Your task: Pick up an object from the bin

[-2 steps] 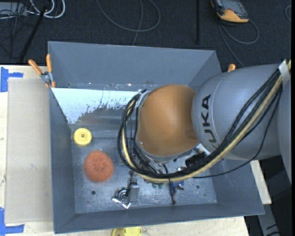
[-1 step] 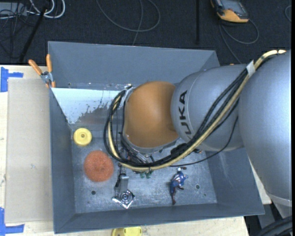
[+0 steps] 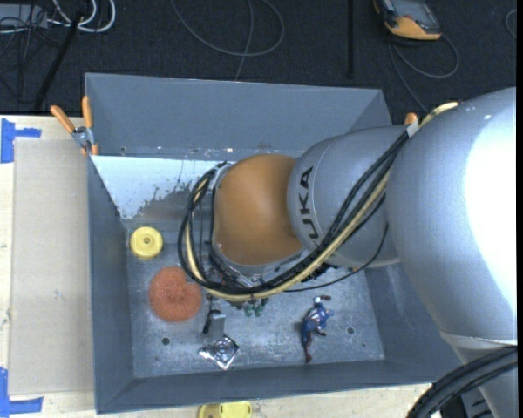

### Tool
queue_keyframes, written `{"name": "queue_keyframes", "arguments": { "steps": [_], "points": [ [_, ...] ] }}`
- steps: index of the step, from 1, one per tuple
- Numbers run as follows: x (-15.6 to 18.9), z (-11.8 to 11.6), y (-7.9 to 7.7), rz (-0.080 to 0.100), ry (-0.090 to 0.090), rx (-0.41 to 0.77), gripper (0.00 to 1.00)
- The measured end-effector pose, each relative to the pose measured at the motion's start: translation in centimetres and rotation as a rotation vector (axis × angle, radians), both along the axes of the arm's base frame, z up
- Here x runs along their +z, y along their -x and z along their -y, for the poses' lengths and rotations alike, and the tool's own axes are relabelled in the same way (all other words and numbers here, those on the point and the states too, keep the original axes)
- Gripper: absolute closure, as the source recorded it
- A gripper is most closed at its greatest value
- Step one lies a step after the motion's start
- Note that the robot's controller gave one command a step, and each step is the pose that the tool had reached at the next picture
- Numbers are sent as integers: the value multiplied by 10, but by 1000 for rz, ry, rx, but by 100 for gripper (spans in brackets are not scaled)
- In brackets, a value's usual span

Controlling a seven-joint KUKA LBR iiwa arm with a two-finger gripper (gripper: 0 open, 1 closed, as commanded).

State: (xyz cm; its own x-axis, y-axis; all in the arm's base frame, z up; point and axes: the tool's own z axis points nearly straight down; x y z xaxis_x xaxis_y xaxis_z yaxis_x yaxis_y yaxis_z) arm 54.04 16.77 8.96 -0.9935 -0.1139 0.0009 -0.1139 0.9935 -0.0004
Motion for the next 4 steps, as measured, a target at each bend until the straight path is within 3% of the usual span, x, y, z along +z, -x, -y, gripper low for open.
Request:
{"name": "queue_keyframes", "arguments": {
  "steps": [1,2,3,4],
  "points": [
    [-20,-4,-39,2,-1,-70,100],
    [-20,-4,-39,2,-1,-71,100],
    [69,-2,-69,3,-1,-31,100],
    [69,-2,-69,3,-1,-33,100]
  ]
}}
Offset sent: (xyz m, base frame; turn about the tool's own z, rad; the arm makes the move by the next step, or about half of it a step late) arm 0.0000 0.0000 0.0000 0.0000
